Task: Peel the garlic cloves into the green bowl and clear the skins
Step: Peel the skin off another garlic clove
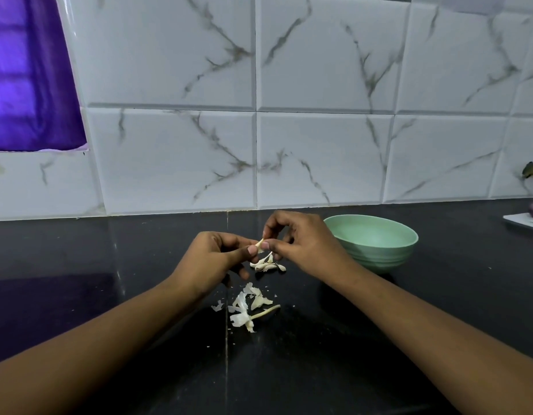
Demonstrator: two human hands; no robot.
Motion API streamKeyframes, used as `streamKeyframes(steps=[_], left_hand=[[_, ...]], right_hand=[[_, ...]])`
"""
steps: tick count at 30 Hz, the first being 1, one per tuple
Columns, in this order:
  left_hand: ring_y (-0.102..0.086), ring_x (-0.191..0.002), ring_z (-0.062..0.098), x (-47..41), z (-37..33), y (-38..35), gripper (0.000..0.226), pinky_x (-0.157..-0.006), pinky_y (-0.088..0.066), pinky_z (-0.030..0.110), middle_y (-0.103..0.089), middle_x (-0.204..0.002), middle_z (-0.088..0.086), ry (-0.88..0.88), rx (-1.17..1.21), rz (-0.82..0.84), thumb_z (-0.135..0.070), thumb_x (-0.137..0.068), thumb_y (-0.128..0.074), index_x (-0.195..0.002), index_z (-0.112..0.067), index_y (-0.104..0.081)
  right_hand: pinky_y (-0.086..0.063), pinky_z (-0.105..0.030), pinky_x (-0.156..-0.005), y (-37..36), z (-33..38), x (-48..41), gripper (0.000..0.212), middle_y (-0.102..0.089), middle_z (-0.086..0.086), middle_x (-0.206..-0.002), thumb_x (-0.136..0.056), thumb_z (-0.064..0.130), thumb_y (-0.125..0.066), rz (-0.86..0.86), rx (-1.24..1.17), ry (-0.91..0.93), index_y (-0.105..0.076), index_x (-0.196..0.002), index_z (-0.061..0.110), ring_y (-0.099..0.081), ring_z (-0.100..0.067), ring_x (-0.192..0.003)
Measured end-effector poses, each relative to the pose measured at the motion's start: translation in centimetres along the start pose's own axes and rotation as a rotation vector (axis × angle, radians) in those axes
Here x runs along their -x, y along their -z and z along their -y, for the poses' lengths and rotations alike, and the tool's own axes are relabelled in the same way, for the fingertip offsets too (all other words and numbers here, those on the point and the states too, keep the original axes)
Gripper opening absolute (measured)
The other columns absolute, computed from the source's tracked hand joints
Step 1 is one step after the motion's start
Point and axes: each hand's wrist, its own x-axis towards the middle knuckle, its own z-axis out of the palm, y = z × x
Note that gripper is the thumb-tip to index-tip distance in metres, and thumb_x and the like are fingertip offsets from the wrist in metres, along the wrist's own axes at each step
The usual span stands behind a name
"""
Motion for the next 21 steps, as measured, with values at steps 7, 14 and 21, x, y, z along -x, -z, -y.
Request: streamKeyframes(steps=[7, 14, 21], left_hand=[[-0.061, -0.05, 0.008, 0.08, -0.13, -0.24, 0.017, -0.04, -0.04, 0.018, -0.072, -0.071, 0.0, -0.061, -0.077, -0.009, -0.011, -0.088, -0.065, -0.081, -0.023, -0.074], [-0.061, -0.05, 0.007, -0.08, 0.06, -0.48, 0.011, -0.041, -0.04, 0.018, -0.071, -0.071, -0.002, 0.031, 0.029, -0.057, -0.013, -0.089, -0.064, -0.087, -0.015, -0.074], [-0.058, -0.047, 0.006, -0.23, -0.36, -0.39, 0.012, -0.039, -0.035, 0.016, -0.073, -0.075, 0.0, 0.133, 0.214, -0.096, -0.012, -0.09, -0.061, -0.087, -0.013, -0.073]], right_hand=[[-0.05, -0.033, -0.062, 0.08, -0.22, -0.13, 0.012, -0.06, 0.01, -0.081, -0.085, 0.02, -0.067, 0.078, 0.112, 0.048, -0.055, -0.084, 0.022, -0.064, -0.016, -0.063], [-0.04, -0.028, -0.066, -0.38, 0.2, 0.03, 0.007, -0.056, 0.009, -0.088, -0.09, 0.024, -0.059, 0.099, 0.206, 0.085, -0.054, -0.09, 0.02, -0.049, -0.007, -0.07], [-0.042, -0.029, -0.067, -0.63, 0.68, 0.23, 0.006, -0.054, 0.01, -0.084, -0.087, 0.019, -0.062, 0.127, 0.151, 0.098, -0.056, -0.089, 0.018, -0.047, -0.005, -0.066]])
